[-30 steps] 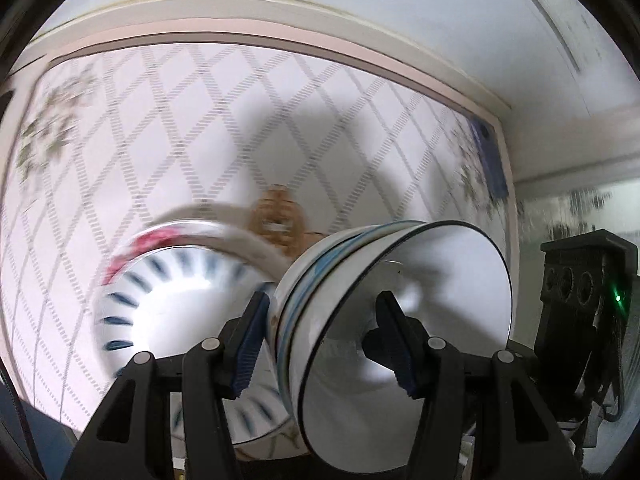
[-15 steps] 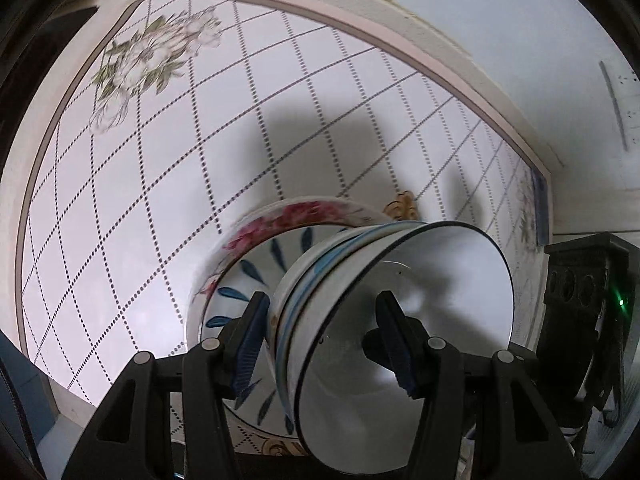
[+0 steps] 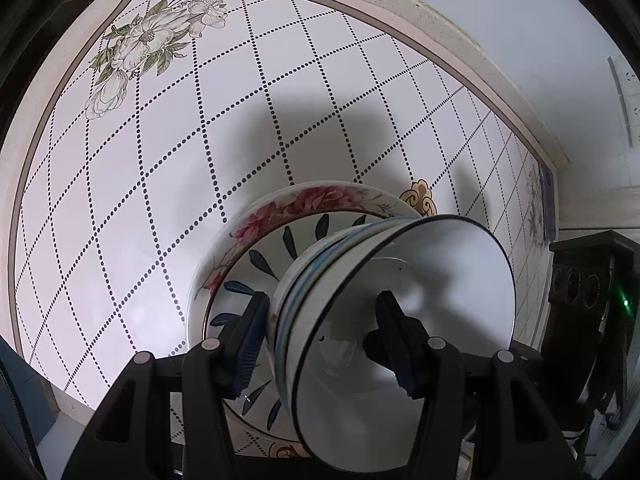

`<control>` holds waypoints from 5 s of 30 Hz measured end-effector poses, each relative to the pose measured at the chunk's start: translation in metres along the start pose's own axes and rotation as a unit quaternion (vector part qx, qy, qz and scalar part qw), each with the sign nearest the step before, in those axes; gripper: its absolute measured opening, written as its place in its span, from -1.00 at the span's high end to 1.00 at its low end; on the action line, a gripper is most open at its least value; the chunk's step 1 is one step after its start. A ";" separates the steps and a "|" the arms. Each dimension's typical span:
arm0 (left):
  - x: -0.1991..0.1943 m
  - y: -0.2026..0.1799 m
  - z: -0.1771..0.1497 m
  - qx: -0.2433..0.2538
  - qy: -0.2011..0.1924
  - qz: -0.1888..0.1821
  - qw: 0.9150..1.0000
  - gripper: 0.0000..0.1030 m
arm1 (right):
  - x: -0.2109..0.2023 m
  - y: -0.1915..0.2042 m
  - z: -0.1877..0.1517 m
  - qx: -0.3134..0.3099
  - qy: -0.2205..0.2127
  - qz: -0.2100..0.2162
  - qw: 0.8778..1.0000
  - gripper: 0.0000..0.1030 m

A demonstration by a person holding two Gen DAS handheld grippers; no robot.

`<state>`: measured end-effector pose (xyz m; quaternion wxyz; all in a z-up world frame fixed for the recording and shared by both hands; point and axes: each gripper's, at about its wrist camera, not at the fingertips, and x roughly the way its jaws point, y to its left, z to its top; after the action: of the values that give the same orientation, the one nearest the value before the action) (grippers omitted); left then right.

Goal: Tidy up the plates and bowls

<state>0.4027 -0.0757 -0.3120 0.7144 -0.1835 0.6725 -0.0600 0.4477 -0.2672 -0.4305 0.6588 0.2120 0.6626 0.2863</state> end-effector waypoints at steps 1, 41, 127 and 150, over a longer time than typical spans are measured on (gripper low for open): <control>0.000 0.000 0.000 0.001 0.000 0.000 1.000 -0.02 | 0.001 0.002 0.000 0.000 0.000 -0.001 1.000 -0.18; -0.185 -0.002 -0.138 0.181 -0.214 0.077 0.957 -0.90 | -0.154 0.153 -0.191 0.025 -0.267 -0.240 0.933 -0.77; -0.305 -0.024 -0.282 0.175 -0.330 0.081 0.924 -0.90 | -0.278 0.270 -0.362 -0.082 -0.393 -0.299 0.866 -0.86; -0.302 -0.020 -0.276 0.173 -0.329 0.086 0.924 -0.90 | -0.277 0.268 -0.354 -0.079 -0.389 -0.295 0.869 -0.86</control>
<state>0.1078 -0.0439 -0.0290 0.9186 -0.0079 0.3918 -0.0499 0.0812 -0.2846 -0.0568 0.9316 0.0480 0.3596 0.0245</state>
